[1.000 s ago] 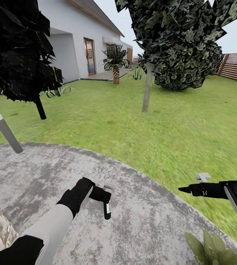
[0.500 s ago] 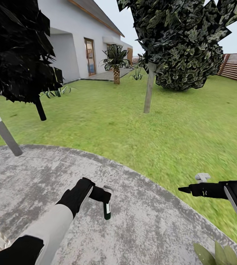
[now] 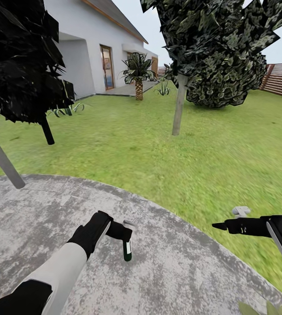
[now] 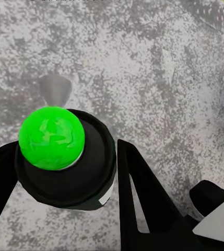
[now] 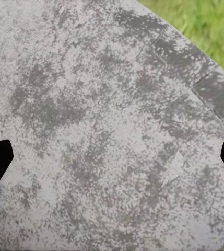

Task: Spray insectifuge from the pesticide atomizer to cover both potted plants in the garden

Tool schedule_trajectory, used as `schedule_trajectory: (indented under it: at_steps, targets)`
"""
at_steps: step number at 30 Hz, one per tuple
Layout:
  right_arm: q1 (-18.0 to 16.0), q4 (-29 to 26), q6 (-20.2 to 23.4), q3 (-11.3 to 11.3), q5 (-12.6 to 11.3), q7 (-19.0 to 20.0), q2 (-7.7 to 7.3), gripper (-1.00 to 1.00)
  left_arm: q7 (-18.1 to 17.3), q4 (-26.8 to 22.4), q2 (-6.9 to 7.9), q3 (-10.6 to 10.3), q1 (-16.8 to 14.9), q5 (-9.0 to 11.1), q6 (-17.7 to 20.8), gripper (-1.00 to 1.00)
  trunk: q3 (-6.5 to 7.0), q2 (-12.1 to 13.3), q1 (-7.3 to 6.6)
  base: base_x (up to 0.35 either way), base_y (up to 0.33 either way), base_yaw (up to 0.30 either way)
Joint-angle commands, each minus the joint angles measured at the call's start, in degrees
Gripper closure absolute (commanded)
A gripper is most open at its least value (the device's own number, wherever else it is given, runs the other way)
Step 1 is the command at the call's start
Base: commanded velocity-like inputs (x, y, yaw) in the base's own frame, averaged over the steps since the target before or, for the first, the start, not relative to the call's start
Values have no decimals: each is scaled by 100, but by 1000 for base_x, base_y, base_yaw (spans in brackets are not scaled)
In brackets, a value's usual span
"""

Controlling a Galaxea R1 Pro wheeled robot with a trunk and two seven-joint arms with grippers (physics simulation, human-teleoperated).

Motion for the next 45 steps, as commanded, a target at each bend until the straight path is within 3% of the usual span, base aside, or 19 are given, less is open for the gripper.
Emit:
schedule_trajectory:
  at_steps: [1,10,23,45]
  targets:
    - [-4,0,38,-8,4,25,0,-100,-48,-8,0,0,-2,-59,12,100,-5,-2,0,52,28,0]
    - [-4,-4,31,-15,4,33,0,-100,-48,-8,-8,-1,-2,-58,283,100,-5,-2,0,53,5,0]
    - [-4,5,31,-15,16,33,-2,-100,-48,-8,-9,-1,-2,-57,320,100,-5,-2,0,222,0,0]
    - [-4,5,29,-15,7,33,-7,-100,-48,-10,-9,-1,-2,-55,320,100,-5,-2,0,327,26,0]
